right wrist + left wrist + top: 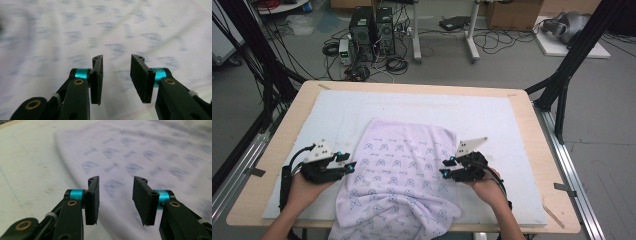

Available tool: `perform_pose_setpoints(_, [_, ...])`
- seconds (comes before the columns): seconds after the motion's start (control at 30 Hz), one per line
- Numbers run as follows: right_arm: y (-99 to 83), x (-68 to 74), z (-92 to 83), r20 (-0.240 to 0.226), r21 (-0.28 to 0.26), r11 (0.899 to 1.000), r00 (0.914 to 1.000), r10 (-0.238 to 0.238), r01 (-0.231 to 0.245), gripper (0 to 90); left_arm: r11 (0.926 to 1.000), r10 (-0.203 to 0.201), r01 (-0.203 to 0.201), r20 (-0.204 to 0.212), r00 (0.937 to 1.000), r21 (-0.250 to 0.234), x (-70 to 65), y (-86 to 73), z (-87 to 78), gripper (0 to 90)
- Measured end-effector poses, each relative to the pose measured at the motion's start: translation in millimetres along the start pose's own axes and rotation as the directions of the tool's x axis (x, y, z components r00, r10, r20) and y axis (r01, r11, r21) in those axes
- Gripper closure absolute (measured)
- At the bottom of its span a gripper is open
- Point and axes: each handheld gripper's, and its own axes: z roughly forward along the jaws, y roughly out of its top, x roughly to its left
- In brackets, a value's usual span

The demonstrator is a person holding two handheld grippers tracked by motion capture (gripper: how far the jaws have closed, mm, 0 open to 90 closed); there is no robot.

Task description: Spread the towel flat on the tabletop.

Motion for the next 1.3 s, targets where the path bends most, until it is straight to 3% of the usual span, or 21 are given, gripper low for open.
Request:
perform_pose_setpoints(0.07, [-2.4,-17.6,11.5,0.033,0.035,0.998,0.998,0.054,-0.055,60.3,0.9971,-0.044,0.046,-0.033,0.9985,0.06,11.6,0.0,16.2,55.7])
perform_pose_setpoints(0.13, [-5.6,-24.5,21.3,0.061,0.076,0.995,0.9959,0.067,-0.071,59.5,0.994,-0.065,0.068,-0.043,0.997,0.086,17.0,-2.8,27.8,55.7])
perform_pose_setpoints(0.2, [-6.7,-26.6,26.7,0.074,0.065,0.995,0.995,0.066,-0.071,68.9,0.9913,-0.047,0.05,-0.029,0.9985,0.121,16.6,-5.4,36.6,71.3])
perform_pose_setpoints(0.27, [-5.2,-26.6,28.7,0.075,0.066,0.996,0.996,0.048,-0.053,86.6,0.9931,-0.034,0.035,-0.014,0.9993,0.112,13.8,-4.2,38.9,86.0])
perform_pose_setpoints(0.3, [-4.2,-27.0,29.9,0.06,0.063,0.997,0.9974,0.04,-0.044,87.7,0.9921,-0.016,0.02,-0.036,0.9992,0.124,12.8,-1.6,38.1,86.7])
perform_pose_setpoints(0.37, [-1.3,-27.1,29.0,0.065,0.06,0.997,0.9967,0.049,-0.053,88.2,0.9965,-0.011,0.018,-0.085,0.9963,0.082,9.0,4.2,28.9,87.0])
perform_pose_setpoints(0.47, [6.5,-16.1,14.5,0.056,0.001,1.0,0.9982,0.023,-0.023,88.2,0.999,0.028,-0.024,-0.105,0.9941,0.037,-4.0,11.2,10.9,86.7])
perform_pose_setpoints(0.53, [9.7,-5.0,6.8,0.009,-0.009,1.0,1.0,-0.002,0.002,88.1,0.9972,0.07,-0.07,-0.032,0.997,0.028,-17.4,12.1,-0.2,86.2])
perform_pose_setpoints(0.57, [10.4,2.6,4.8,-0.047,0.004,1.0,0.9988,-0.011,0.011,87.8,0.9964,0.076,-0.08,0.114,0.9905,0.028,-25.9,10.4,-2.8,85.0])
perform_pose_setpoints(0.6, [10.3,11.0,5.0,-0.161,0.016,1.0,0.9868,-0.019,0.022,85.1,0.9955,0.081,-0.09,0.22,0.972,0.029,-31.2,9.1,-2.9,79.7])
perform_pose_setpoints(0.63, [10.2,16.2,5.2,-0.207,0.013,0.999,0.9779,-0.032,0.035,78.7,0.9888,0.131,-0.146,0.292,0.9472,0.03,-40.8,7.5,-3.8,72.9])
perform_pose_setpoints(0.67, [11.2,23.2,3.7,-0.216,-0.001,0.999,0.9754,-0.043,0.044,73.0,0.9851,0.154,-0.17,0.293,0.9438,0.029,-45.5,7.1,-3.9,66.7])
perform_pose_setpoints(0.73, [14.4,21.5,0.7,-0.176,-0.026,0.999,0.9836,-0.039,0.035,69.5,0.9893,0.131,-0.144,0.274,0.9526,0.026,-43.5,9.3,-0.4,56.7])
perform_pose_setpoints(0.83, [17.6,6.1,1.1,-0.049,-0.027,1.0,0.9988,-0.006,0.005,66.6,0.9992,0.037,-0.039,0.151,0.9879,0.012,-21.3,13.0,6.7,59.5])
perform_pose_setpoints(0.87, [17.3,-0.2,2.6,-0.004,-0.016,1.0,0.9999,0.011,-0.011,65.5,1.0,0.006,-0.006,0.108,0.9941,0.005,-15.4,13.7,9.1,60.3])
perform_pose_setpoints(0.9, [16.5,-5.3,4.6,0.023,-0.008,1.0,0.9995,0.022,-0.022,65.5,0.999,-0.044,0.045,0.075,0.9962,-0.007,-5.6,14.9,13.3,60.9])
perform_pose_setpoints(0.97, [11.8,-20.1,12.1,0.072,0.01,0.997,0.9946,0.074,-0.075,63.9,0.9958,-0.092,0.091,0.02,0.9956,0.006,4.7,15.8,23.8,61.8])
perform_pose_setpoints(1.1, [6.1,-35.4,28.5,0.116,0.038,0.991,0.9855,0.124,-0.129,60.4,0.9841,-0.157,0.156,0.002,0.9876,0.084,12.7,12.4,47.0,55.7])
perform_pose_setpoints(1.17, [4.9,-35.9,39.0,0.125,0.07,0.991,0.9868,0.103,-0.112,63.7,0.9839,-0.15,0.146,0.03,0.9882,0.103,10.9,10.7,54.5,62.7])
perform_pose_setpoints(1.27, [6.5,-36.4,39.6,0.106,0.068,0.994,0.991,0.081,-0.089,86.4,0.9872,-0.104,0.096,0.06,0.9927,0.127,6.3,11.5,60.7,87.4])
perform_pose_setpoints(1.3, [7.3,-35.7,39.3,0.105,0.078,0.994,0.9922,0.068,-0.077,87.5,0.9891,-0.095,0.087,0.061,0.9937,0.119,4.5,13.5,61.3,89.4])
